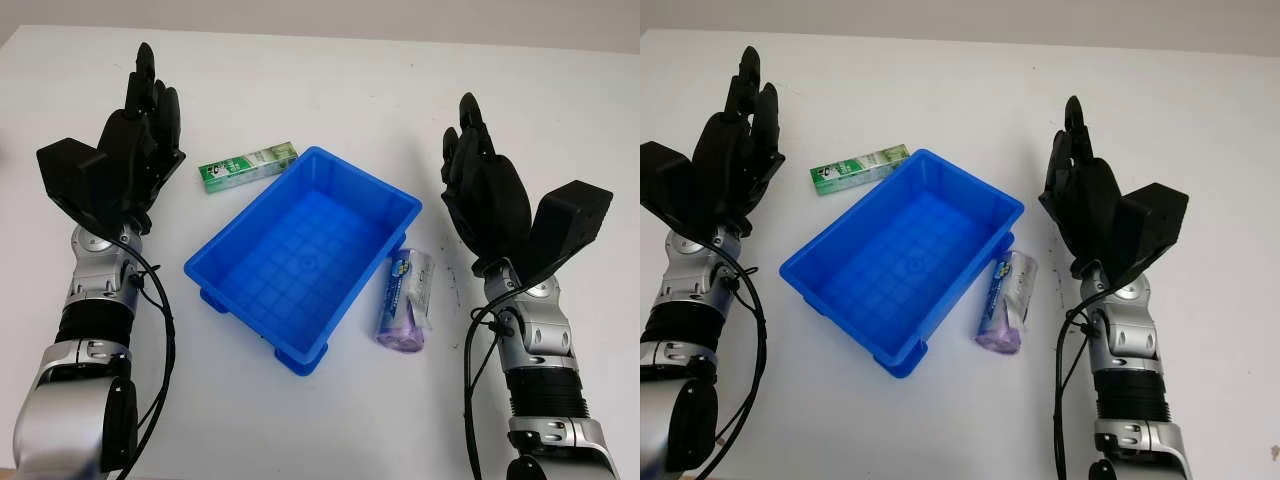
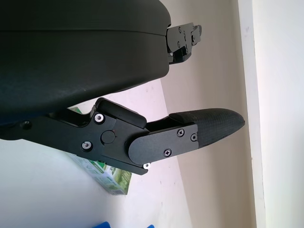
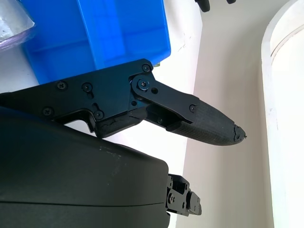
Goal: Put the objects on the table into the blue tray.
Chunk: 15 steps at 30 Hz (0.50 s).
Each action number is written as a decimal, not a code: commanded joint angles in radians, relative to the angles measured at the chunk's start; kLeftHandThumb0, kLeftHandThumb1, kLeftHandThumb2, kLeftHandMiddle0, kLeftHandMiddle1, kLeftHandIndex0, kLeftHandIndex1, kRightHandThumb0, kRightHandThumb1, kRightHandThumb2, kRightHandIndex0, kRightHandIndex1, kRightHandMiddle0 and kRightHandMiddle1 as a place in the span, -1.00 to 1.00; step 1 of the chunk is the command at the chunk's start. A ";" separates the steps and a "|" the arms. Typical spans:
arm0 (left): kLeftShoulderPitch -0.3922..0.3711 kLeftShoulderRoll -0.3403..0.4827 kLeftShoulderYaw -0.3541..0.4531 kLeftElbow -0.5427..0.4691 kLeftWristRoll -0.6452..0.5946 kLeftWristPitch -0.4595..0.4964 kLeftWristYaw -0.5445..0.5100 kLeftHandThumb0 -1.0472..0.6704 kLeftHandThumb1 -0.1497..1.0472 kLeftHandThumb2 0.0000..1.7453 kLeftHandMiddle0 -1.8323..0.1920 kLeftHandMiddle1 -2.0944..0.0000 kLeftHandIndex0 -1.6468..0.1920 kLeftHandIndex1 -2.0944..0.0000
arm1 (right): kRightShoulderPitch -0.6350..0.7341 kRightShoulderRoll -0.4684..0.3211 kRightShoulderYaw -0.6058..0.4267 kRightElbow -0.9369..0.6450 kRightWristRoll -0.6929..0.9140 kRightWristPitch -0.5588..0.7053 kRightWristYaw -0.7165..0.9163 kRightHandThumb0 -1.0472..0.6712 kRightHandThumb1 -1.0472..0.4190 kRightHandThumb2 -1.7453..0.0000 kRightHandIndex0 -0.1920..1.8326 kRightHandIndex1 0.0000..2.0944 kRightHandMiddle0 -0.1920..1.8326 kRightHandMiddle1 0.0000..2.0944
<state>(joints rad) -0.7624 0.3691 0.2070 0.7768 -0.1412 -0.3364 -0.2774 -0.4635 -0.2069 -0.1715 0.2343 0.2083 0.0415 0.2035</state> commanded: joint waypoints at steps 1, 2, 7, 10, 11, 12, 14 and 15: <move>0.028 -0.002 -0.003 -0.039 0.005 -0.009 0.002 -0.69 1.00 -0.24 1.00 1.00 1.00 1.00 | 0.023 0.003 0.002 -0.038 -0.001 0.006 -0.001 -0.68 -1.00 0.07 -1.00 -1.00 -1.00 -1.00; 0.038 -0.006 -0.003 -0.053 0.004 -0.006 0.005 -0.68 1.00 -0.23 1.00 1.00 1.00 1.00 | 0.030 0.002 0.003 -0.046 -0.001 0.011 -0.001 -0.68 -1.00 0.08 -1.00 -1.00 -1.00 -1.00; 0.059 -0.023 -0.010 -0.107 0.007 0.021 0.021 -0.69 1.00 -0.23 1.00 1.00 1.00 1.00 | 0.026 -0.009 0.003 -0.044 -0.005 0.023 0.005 -0.69 -1.00 0.07 -1.00 -1.00 -1.00 -1.00; 0.057 -0.028 -0.024 -0.101 0.018 0.020 0.020 -0.71 1.00 -0.23 1.00 1.00 1.00 1.00 | 0.014 -0.015 -0.004 -0.036 0.002 0.030 0.015 -0.69 -1.00 0.09 -1.00 -1.00 -1.00 -1.00; 0.057 -0.026 -0.029 -0.096 0.022 0.013 0.015 -0.70 1.00 -0.22 1.00 1.00 1.00 1.00 | 0.013 -0.013 -0.014 -0.047 0.017 0.038 0.017 -0.69 -1.00 0.11 -1.00 -1.00 -1.00 -1.00; 0.057 -0.026 -0.032 -0.093 0.024 0.010 0.010 -0.69 1.00 -0.20 1.00 1.00 1.00 1.00 | 0.013 -0.017 -0.022 -0.065 0.028 0.047 0.018 -0.67 -1.00 0.18 -1.00 -1.00 -1.00 -1.00; 0.061 -0.029 -0.031 -0.093 0.024 0.012 0.009 -0.68 1.00 -0.18 1.00 1.00 1.00 1.00 | 0.016 -0.043 -0.033 -0.112 0.020 0.044 0.015 -0.62 -1.00 0.32 -1.00 -1.00 -1.00 -1.00; 0.064 -0.030 -0.031 -0.093 0.022 0.014 0.008 -0.68 1.00 -0.19 1.00 1.00 1.00 1.00 | 0.021 -0.068 -0.032 -0.143 -0.005 0.034 0.012 -0.56 -1.00 0.43 -0.93 -0.96 -0.93 -0.96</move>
<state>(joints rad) -0.7056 0.3424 0.1762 0.6883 -0.1214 -0.3159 -0.2665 -0.4405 -0.2320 -0.1878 0.1498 0.2139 0.0861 0.2172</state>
